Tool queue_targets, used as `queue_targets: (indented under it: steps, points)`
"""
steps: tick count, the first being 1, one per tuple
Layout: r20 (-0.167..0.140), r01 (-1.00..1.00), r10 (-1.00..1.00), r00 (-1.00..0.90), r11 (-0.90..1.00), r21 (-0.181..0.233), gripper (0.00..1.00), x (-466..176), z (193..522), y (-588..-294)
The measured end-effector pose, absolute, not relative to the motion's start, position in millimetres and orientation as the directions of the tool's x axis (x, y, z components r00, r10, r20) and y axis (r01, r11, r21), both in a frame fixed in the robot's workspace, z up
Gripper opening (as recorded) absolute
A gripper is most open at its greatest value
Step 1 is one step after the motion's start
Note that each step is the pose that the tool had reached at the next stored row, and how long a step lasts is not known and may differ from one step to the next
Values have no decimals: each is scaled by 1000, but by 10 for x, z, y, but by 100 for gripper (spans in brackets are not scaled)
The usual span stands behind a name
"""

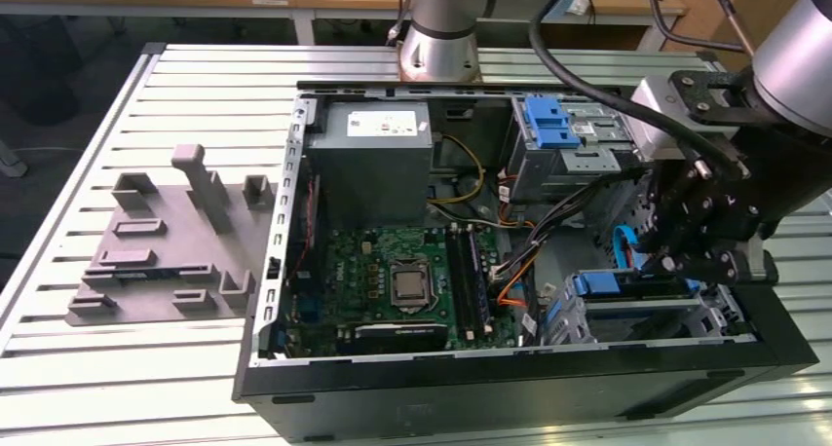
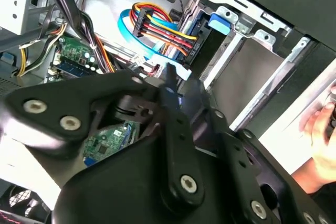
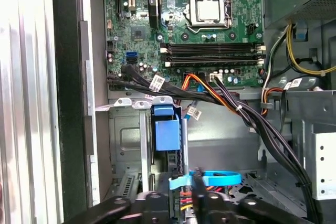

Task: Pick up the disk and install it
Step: 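Insert the second disk wire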

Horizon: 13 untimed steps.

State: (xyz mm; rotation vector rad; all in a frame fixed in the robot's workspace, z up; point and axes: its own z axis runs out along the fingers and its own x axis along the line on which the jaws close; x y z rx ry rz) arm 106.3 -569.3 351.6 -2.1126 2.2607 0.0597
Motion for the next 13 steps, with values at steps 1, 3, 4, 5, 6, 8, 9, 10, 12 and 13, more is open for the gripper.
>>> queue_targets:
  steps: [1, 3, 4, 5, 6, 8, 9, 10, 12, 13]
  points:
    - [-61, -998, -996, -67, 68, -4, 29, 1063, 3516, -5693]
    - [-61, -998, -996, -67, 68, -4, 17, 1063, 3517, -5693]
    - [-60, -998, -996, -67, 68, -4, 17, 1063, 3518, -5693]
    - [-60, -998, -996, -67, 68, -4, 11, 1063, 3518, -5693]
    - [-60, -998, -996, -67, 68, -4, 11, 1063, 3518, -5693]
    - [-61, -998, -996, -67, 68, -4, 11, 1063, 3518, -5693]
    - [-61, -998, -996, -67, 68, -4, 11, 1063, 3518, -5693]
    - [-61, -998, -996, -67, 68, -4, 11, 1063, 3518, -5693]
    - [-61, -998, -996, -67, 68, -4, 11, 1063, 3518, -5693]
    - [-61, -998, -996, -67, 68, -4, 11, 1063, 3518, -5693]
